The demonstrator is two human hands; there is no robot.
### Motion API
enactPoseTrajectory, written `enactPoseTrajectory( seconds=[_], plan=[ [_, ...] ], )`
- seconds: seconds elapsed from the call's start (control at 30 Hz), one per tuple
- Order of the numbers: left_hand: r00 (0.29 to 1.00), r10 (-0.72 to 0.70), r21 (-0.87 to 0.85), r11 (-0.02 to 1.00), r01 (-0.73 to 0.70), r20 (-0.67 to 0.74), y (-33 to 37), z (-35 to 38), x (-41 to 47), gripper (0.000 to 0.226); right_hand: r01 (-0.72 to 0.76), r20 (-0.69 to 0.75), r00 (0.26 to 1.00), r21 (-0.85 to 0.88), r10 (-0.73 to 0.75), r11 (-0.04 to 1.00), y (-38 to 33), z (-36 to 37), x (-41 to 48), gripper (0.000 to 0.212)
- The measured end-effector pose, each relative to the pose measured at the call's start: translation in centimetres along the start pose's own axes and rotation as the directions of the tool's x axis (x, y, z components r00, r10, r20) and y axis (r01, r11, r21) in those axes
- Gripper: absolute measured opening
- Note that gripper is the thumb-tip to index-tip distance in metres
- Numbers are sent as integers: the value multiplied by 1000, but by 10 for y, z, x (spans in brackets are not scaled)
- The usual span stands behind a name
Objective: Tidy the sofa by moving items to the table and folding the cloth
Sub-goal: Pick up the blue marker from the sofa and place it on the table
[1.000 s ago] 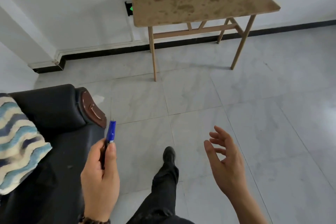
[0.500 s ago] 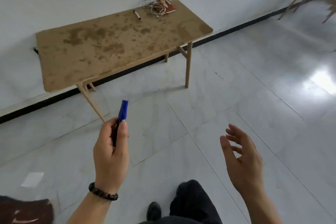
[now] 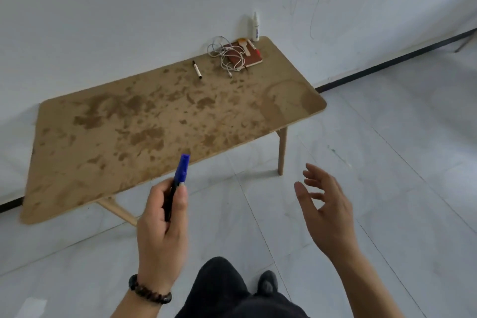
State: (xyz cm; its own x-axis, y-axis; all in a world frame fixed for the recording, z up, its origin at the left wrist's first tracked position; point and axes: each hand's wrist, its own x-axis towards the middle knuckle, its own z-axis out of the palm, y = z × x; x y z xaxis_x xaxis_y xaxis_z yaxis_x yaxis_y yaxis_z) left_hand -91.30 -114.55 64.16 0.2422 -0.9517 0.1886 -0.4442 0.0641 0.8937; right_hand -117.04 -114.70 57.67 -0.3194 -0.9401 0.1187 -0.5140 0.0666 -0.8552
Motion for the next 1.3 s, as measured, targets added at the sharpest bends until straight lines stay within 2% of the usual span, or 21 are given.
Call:
enactPoseTrajectory(
  seconds=[0.13,0.3,0.47,0.63,0.8,0.87,0.93,1.1,1.2,1.3],
  plan=[
    [992,-102,-25,995,100,-80,-13,42,64,25,83,56,995,-10,-82,997,-3,22,102,38],
    [970,-227,-76,972,221,-84,-55,116,162,33,60,120,991,-68,-52,996,24,64,219,37],
    [965,-261,-128,958,256,-27,-55,184,298,25,46,173,985,-179,-14,983,24,84,347,40],
    [978,-209,-86,974,209,9,-34,242,422,14,43,184,983,-181,-10,983,16,99,464,42],
    [973,-231,-28,972,231,20,-47,307,510,8,16,294,955,-142,27,990,52,131,559,43],
    [964,-267,49,963,265,17,-64,337,538,10,-4,373,926,-154,62,988,78,151,594,44],
    [950,-312,118,943,312,-22,-76,364,561,18,24,472,877,-235,93,972,105,171,626,50],
    [902,-424,205,879,431,-78,-101,429,616,28,247,714,667,-481,213,841,170,210,688,79],
    [910,-415,287,869,403,-19,-127,464,661,34,361,776,582,-514,243,778,196,218,701,81],
    [903,-428,403,830,385,20,-152,495,708,38,441,796,559,-521,231,730,210,219,699,82]
  ],
)
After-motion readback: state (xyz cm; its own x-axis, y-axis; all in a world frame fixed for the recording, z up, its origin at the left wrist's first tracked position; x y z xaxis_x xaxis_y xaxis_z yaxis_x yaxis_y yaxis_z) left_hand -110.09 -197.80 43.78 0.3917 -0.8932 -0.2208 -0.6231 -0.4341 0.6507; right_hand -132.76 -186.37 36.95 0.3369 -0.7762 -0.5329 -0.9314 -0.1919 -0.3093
